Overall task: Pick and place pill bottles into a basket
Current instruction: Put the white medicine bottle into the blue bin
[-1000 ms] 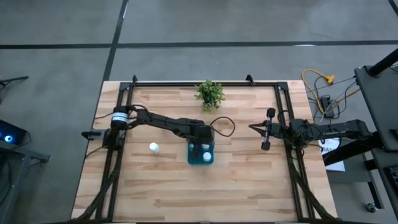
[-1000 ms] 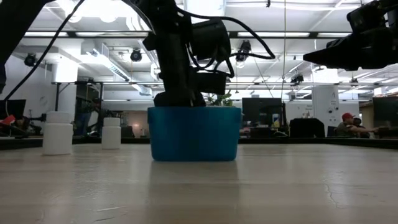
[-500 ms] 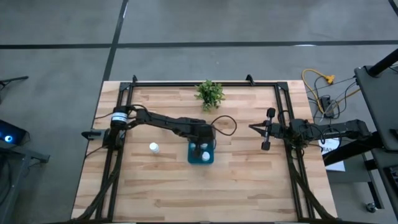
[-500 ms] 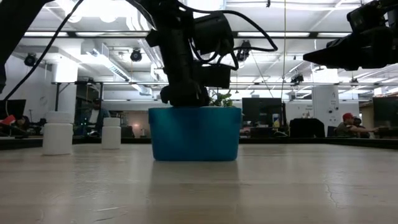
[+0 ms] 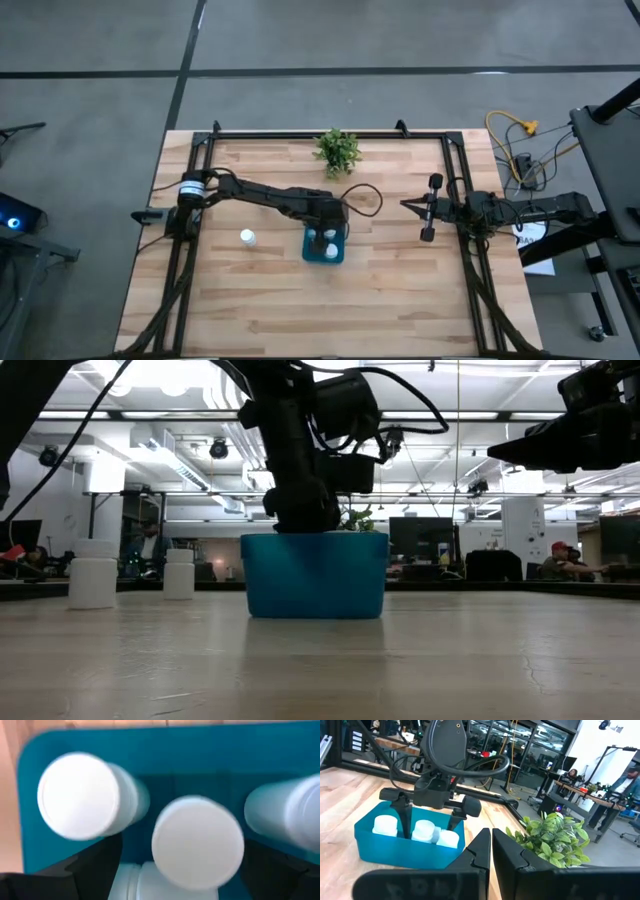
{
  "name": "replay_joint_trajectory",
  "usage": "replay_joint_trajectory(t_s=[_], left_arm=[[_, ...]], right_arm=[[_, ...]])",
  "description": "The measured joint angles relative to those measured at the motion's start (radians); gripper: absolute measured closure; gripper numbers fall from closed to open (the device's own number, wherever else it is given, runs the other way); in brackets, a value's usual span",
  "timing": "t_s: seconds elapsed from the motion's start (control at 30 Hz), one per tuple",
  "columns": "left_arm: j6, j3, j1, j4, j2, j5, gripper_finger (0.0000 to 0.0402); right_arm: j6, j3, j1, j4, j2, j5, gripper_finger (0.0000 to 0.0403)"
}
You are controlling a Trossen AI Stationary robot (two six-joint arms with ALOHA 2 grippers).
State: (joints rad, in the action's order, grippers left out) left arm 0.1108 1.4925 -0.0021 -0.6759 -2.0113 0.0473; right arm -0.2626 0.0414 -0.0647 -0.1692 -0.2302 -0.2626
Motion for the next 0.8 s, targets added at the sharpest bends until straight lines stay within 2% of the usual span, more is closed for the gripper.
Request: replay_joint_trajectory(t_s=[0.3, 0.67, 0.8], left_arm=[[0.000, 0.022, 0.000, -0.101, 0.015, 0.021, 0.0056], [0.003, 0.055, -0.021, -0.145, 0.139, 0.104, 0.0056], [0.074, 0.055, -0.022, -0.179, 0.164, 0.109, 0.0056]], right_arm=[[-0.001, 0.000, 0.000, -0.001, 0.000, 0.000, 0.0394], [0.000, 0.000, -0.001, -0.009, 0.000, 0.000, 0.0394], [-0.002, 0.000, -0.001, -0.010, -0.001, 0.000, 0.0394]])
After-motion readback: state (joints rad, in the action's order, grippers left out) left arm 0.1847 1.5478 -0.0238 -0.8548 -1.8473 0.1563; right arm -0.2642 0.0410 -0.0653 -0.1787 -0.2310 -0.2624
